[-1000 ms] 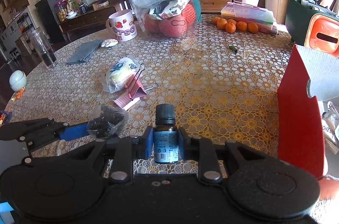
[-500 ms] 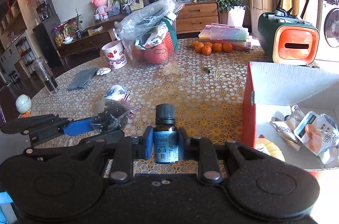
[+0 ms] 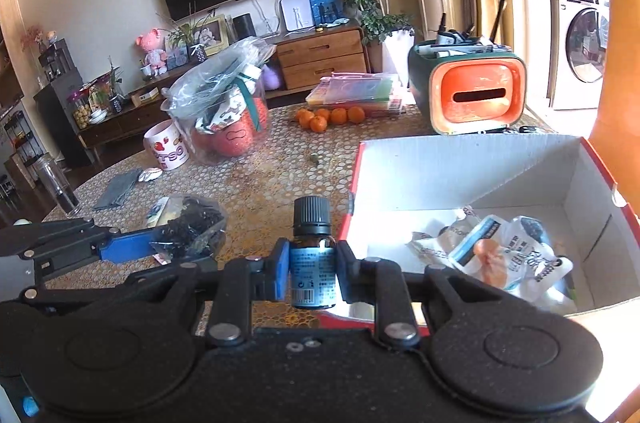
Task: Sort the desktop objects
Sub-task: 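Carry the bottle and the black-pieces bag over the red box with both tools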
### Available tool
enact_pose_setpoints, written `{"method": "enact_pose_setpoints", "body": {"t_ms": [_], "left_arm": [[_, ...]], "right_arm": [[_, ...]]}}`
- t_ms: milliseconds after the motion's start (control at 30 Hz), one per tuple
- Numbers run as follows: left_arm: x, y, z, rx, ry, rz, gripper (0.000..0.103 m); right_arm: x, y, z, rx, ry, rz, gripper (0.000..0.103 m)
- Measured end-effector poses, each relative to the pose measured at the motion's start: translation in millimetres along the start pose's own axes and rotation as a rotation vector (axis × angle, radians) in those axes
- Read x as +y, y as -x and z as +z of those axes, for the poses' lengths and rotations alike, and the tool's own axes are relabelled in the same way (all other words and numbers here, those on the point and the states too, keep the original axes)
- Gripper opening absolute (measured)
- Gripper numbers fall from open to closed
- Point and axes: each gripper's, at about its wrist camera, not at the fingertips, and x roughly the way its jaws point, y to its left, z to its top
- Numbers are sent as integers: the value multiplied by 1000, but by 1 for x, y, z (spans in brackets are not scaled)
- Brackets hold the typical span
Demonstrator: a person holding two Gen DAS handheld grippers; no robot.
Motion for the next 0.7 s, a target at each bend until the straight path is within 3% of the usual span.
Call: {"method": "enact_pose_setpoints", "body": {"t_ms": [367, 700], "left_arm": [[-38, -39, 35, 53, -116, -98, 34], [-60, -90, 49, 155, -193, -158, 34]], "right_arm": [[-67, 13, 11, -16, -81, -88, 23], [-110, -7, 22, 0, -98, -164, 23]]}}
